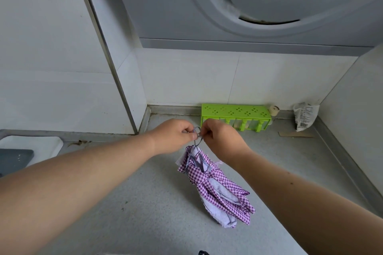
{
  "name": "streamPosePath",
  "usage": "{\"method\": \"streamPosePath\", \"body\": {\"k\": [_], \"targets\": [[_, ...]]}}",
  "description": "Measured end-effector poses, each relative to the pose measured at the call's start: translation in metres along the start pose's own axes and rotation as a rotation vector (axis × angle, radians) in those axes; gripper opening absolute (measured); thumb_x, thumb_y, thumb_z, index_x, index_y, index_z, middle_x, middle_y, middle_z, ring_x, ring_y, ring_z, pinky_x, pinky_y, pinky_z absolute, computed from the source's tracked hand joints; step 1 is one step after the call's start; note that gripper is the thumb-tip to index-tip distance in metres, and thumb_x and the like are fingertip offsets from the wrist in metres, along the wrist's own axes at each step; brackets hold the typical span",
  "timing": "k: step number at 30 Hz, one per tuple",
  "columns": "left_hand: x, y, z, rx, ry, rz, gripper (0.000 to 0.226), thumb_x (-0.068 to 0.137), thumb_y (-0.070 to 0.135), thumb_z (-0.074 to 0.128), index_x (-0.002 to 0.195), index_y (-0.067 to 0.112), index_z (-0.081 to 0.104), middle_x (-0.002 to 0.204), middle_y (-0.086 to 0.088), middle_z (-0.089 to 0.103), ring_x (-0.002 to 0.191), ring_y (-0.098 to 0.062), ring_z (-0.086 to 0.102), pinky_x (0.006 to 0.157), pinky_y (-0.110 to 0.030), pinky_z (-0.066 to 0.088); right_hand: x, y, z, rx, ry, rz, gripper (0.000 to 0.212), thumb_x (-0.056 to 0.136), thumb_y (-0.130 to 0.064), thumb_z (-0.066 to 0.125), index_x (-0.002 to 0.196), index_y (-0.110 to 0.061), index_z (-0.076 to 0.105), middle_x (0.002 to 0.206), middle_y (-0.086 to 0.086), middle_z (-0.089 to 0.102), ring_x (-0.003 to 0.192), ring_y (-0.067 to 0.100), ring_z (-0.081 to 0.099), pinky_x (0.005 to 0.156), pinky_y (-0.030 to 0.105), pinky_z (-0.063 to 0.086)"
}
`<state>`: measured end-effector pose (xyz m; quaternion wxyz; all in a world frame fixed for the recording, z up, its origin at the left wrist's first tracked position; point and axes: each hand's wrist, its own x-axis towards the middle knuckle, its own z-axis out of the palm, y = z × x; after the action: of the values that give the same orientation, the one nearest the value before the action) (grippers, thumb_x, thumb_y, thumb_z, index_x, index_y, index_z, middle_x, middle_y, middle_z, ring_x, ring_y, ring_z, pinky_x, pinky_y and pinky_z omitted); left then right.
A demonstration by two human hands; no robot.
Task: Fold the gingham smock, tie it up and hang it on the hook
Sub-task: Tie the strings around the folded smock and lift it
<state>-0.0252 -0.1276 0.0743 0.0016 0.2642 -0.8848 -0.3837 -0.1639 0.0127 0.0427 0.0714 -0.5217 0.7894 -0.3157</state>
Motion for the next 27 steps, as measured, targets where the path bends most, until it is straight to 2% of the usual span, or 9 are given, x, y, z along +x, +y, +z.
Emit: {"method": "streamPosePath", "body": {"k": [5, 8, 10, 13, 16, 20, 22, 24, 27], "targets": [[0.0, -0.004, 0.006, -0.162, 0.003, -0.039, 0.015, 0.103, 0.027, 0.069, 0.091, 0.019, 0.074, 0.103, -0.012, 0.076, 0.09, -0.014, 0.061, 0.078, -0.028, 0.043, -0.002, 0.0, 0.004, 0.082, -0.052, 0.067, 0.007, 0.09, -0.02, 0.073, 0.091, -0.023, 0.068, 0.079, -0.012, 0.067, 0.069, 0.007, 0.062, 0.065, 0.027, 0.052], [0.002, -0.009, 0.007, -0.236, 0.02, -0.049, 0.017, 0.102, 0.025, 0.069, 0.094, 0.011, 0.076, 0.106, -0.016, 0.076, 0.092, -0.015, 0.062, 0.085, -0.032, 0.044, -0.005, 0.0, 0.004, 0.207, -0.081, 0.075, 0.006, 0.091, -0.025, 0.074, 0.094, -0.023, 0.069, 0.08, -0.013, 0.07, 0.069, 0.0, 0.064, 0.064, 0.019, 0.052], [0.003, -0.012, 0.006, -0.257, 0.023, -0.054, 0.02, 0.103, 0.024, 0.068, 0.097, 0.005, 0.074, 0.096, -0.014, 0.075, 0.087, -0.014, 0.059, 0.08, -0.032, 0.042, -0.005, -0.002, 0.003, 0.216, -0.095, 0.083, 0.011, 0.095, -0.032, 0.073, 0.096, -0.022, 0.069, 0.079, -0.011, 0.069, 0.066, 0.001, 0.061, 0.061, 0.018, 0.048], [0.002, -0.013, 0.004, -0.264, -0.003, -0.086, 0.023, 0.103, 0.024, 0.067, 0.089, 0.005, 0.068, 0.07, 0.007, 0.056, 0.069, -0.01, 0.047, 0.064, -0.03, 0.034, -0.003, -0.005, 0.005, 0.163, -0.098, 0.097, 0.017, 0.098, -0.037, 0.069, 0.089, -0.024, 0.063, 0.07, -0.01, 0.059, 0.059, 0.003, 0.049, 0.055, 0.022, 0.039], [0.002, -0.017, 0.003, -0.322, 0.009, -0.13, 0.025, 0.104, 0.024, 0.065, 0.082, 0.016, 0.058, 0.061, 0.006, 0.041, 0.059, -0.012, 0.037, 0.057, -0.028, 0.029, -0.003, -0.006, 0.009, 0.178, -0.067, 0.04, 0.019, 0.099, -0.029, 0.068, 0.084, -0.022, 0.059, 0.082, -0.008, 0.06, 0.074, 0.005, 0.055, 0.067, 0.027, 0.047], [0.004, -0.027, -0.007, -0.397, 0.066, -0.193, 0.03, 0.109, 0.022, 0.056, 0.08, 0.02, 0.051, 0.062, 0.001, 0.039, 0.056, -0.015, 0.034, 0.054, -0.028, 0.031, -0.005, -0.001, 0.014, 0.136, -0.126, 0.021, 0.013, 0.1, -0.025, 0.066, 0.09, -0.015, 0.063, 0.093, -0.002, 0.062, 0.085, 0.012, 0.059, 0.075, 0.033, 0.051], [0.004, -0.03, -0.01, -0.315, 0.1, -0.195, 0.026, 0.11, 0.025, 0.053, 0.085, 0.02, 0.053, 0.065, -0.002, 0.045, 0.06, -0.018, 0.041, 0.057, -0.03, 0.037, -0.006, -0.001, 0.014, 0.125, -0.172, 0.031, 0.01, 0.099, -0.021, 0.064, 0.091, -0.015, 0.064, 0.094, -0.001, 0.063, 0.084, 0.014, 0.06, 0.073, 0.033, 0.05], [0.003, -0.031, -0.012, -0.203, 0.13, -0.205, 0.02, 0.112, 0.029, 0.049, 0.101, 0.015, 0.058, 0.075, -0.008, 0.058, 0.067, -0.021, 0.053, 0.063, -0.034, 0.046, -0.006, -0.004, 0.015, 0.092, -0.236, 0.021, 0.008, 0.098, -0.018, 0.062, 0.093, -0.014, 0.066, 0.096, 0.001, 0.063, 0.084, 0.016, 0.059, 0.072, 0.031, 0.046], [0.001, -0.033, -0.017, -0.088, 0.191, -0.211, 0.027, 0.113, 0.033, 0.044, 0.109, 0.009, 0.056, 0.092, -0.016, 0.068, 0.074, -0.022, 0.062, 0.072, -0.037, 0.052, -0.007, -0.008, 0.016, 0.032, -0.306, 0.019, 0.01, 0.098, -0.016, 0.06, 0.094, -0.01, 0.066, 0.098, 0.003, 0.062, 0.086, 0.02, 0.059, 0.074, 0.033, 0.048]]}}
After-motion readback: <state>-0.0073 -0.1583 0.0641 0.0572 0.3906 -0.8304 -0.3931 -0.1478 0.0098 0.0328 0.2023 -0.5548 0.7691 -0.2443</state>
